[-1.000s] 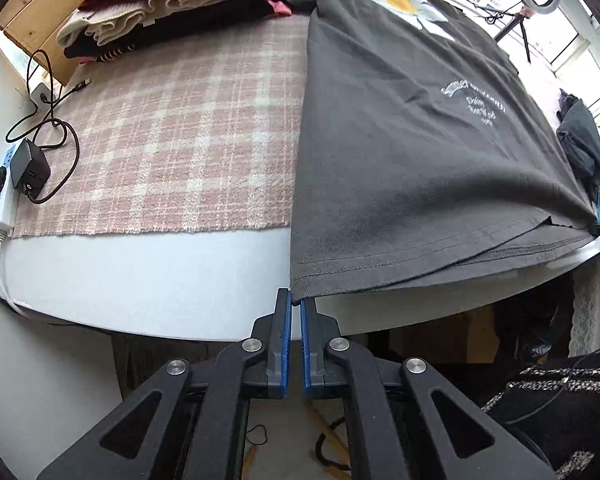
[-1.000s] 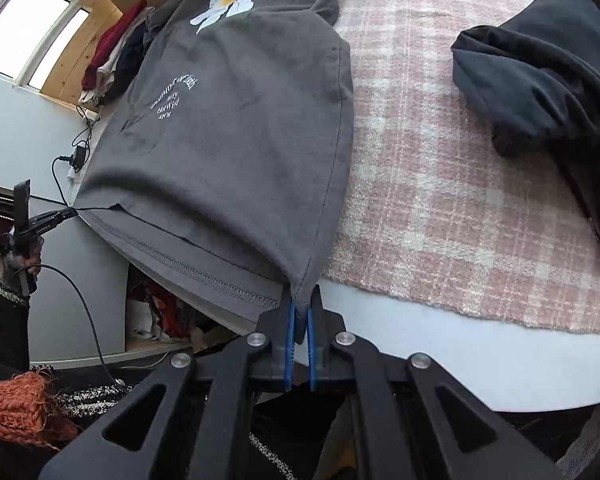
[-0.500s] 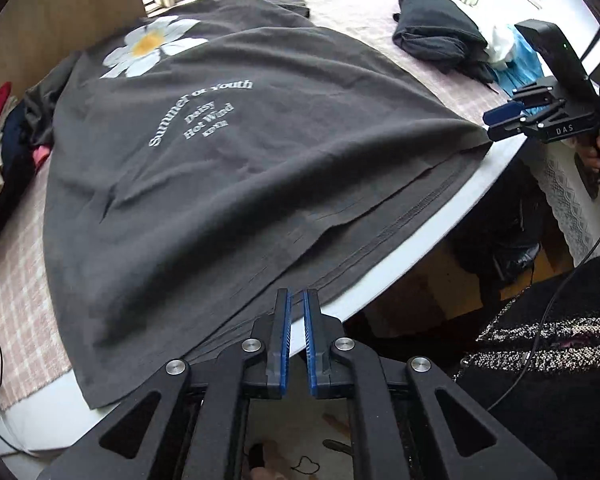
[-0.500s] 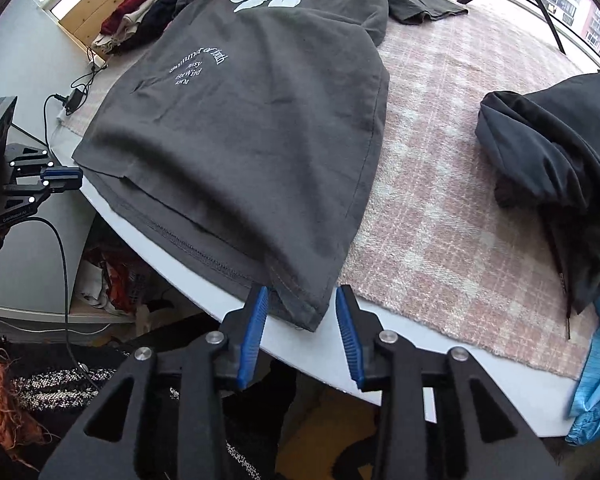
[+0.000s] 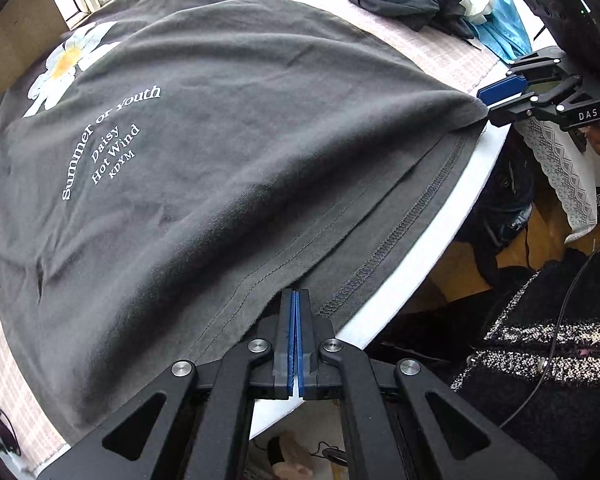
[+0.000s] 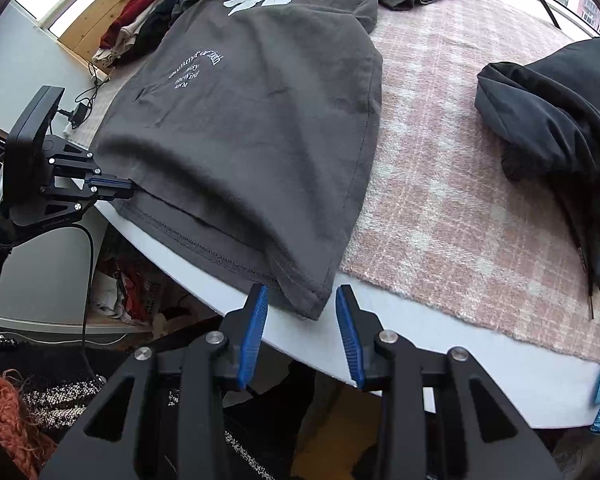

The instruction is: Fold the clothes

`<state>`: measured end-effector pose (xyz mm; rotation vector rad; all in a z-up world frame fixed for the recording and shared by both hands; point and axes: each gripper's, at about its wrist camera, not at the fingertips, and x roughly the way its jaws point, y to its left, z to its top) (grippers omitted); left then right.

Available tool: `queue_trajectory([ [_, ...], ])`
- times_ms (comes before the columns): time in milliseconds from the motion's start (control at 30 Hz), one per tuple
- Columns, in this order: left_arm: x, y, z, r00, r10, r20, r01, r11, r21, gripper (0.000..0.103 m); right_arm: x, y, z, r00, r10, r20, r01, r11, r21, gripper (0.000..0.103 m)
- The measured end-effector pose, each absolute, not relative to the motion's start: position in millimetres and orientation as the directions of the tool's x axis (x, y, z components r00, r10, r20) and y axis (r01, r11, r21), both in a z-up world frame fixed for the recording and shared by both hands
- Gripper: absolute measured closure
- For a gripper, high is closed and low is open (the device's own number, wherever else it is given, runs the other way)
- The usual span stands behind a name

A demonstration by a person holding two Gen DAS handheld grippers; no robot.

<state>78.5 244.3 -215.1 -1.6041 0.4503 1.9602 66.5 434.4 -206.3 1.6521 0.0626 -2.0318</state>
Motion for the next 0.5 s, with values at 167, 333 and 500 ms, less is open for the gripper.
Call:
queue_trajectory([
  [167,91.3,241.3,-195.9,-0.152,0.214,-0.965,-0.607,-0.79,-0.08,0.103,68.5,435.0,-206.6,-0.126,-0.336,-0.933,0.445,-0.86,0.25,0.068],
  [333,98.9,236.8,-207.8,-0.161,0.169,-0.972,-0.626,-0.779,-0.032,0.097,74.3,427.1,-199.0,-0.132,-0.342,-0.93,0.492,-0.838,0.238,0.068],
  [500,94.3,244.3,-224.0,-0.161,0.123,-0.979,-0.634,-0.773,0.007,0.09,72.2,425.5,-197.7,-0.126,-0.35,-0.928,0.493,-0.834,0.248,0.068],
])
